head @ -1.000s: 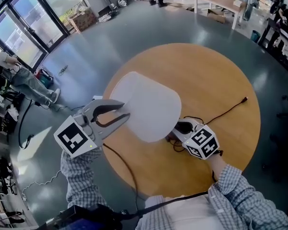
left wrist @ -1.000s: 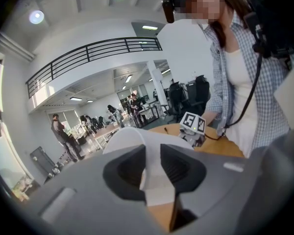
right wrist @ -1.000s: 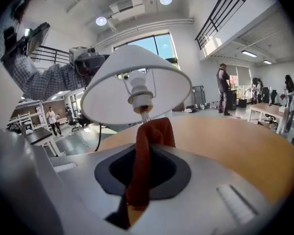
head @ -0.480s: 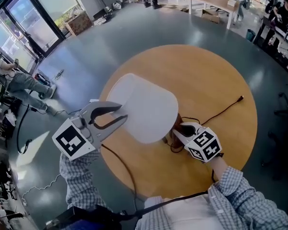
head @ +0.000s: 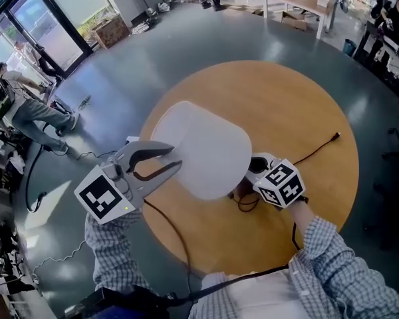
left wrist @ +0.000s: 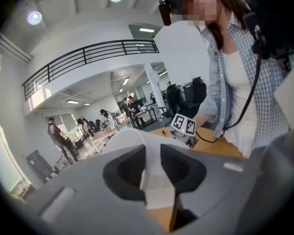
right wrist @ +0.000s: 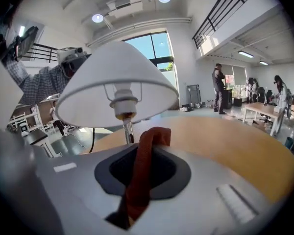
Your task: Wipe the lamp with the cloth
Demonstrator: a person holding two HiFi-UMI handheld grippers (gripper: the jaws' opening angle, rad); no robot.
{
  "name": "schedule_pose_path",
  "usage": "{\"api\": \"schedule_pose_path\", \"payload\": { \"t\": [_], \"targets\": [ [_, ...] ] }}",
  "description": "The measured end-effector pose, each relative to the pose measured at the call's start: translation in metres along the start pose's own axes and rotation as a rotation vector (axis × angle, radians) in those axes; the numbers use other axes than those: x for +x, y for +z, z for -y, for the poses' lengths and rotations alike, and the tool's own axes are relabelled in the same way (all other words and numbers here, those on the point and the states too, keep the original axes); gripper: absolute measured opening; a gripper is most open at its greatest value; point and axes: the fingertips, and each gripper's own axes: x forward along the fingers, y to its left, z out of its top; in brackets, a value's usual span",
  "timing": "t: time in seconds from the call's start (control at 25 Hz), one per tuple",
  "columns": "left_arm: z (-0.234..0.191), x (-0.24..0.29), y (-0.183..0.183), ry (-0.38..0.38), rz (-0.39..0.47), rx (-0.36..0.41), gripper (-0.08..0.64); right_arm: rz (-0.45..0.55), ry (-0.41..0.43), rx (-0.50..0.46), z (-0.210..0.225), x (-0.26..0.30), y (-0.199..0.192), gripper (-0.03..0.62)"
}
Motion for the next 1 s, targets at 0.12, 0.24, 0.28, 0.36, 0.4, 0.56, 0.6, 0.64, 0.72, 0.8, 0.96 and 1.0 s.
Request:
{"api": "schedule_pose_path", "payload": {
  "t": [0.12, 0.24, 0.28, 0.36, 0.4, 0.56, 0.6, 0.64, 0.72, 0.8, 0.96, 1.0],
  "targets": [
    [-0.001, 0.001, 0.001, 0.0, 0.016, -0.014, 0.095, -0.085, -0.034, 0.05, 0.01, -0.001, -0.041, 0.048],
    [-0.001, 0.0, 0.004, -0.008, 0.025, -0.007, 0.095, -0.123, -0.056, 0.115, 0.013, -0.007, -0.07, 0.048],
    [0.0, 0.002, 0.006, -0.014, 0.024, 0.006, 0.095, -0.129, -0.062, 0.133, 0.014, -0.01, -0.076, 0.048],
    [0.006, 0.007, 0.013, -0.033, 0.023, 0.044, 0.095, -0.149, -0.078, 0.151, 0.017, -0.017, -0.09, 0.048],
    [0.01, 0.011, 0.017, -0.047, 0.022, 0.068, 0.095, -0.16, -0.087, 0.16, 0.019, -0.021, -0.096, 0.048],
    [0.023, 0.024, 0.034, -0.097, -0.002, 0.168, 0.095, -0.184, -0.1, 0.19, 0.02, -0.027, -0.109, 0.048],
    [0.026, 0.026, 0.037, -0.105, -0.012, 0.185, 0.095, -0.176, -0.097, 0.191, 0.019, -0.029, -0.107, 0.048],
    [0.03, 0.028, 0.039, -0.111, -0.022, 0.199, 0.095, -0.159, -0.094, 0.197, 0.017, -0.032, -0.103, 0.048],
    [0.038, 0.032, 0.044, -0.121, -0.03, 0.228, 0.095, -0.115, -0.099, 0.227, 0.017, -0.041, -0.093, 0.048],
    [0.047, 0.037, 0.05, -0.133, -0.021, 0.252, 0.095, -0.068, -0.119, 0.27, 0.022, -0.056, -0.082, 0.048],
    [0.067, 0.048, 0.059, -0.16, -0.019, 0.3, 0.097, 0.018, -0.181, 0.317, 0.039, -0.096, -0.065, 0.048],
    [0.072, 0.05, 0.06, -0.166, -0.029, 0.313, 0.097, 0.038, -0.196, 0.315, 0.044, -0.105, -0.061, 0.048]
  ]
}}
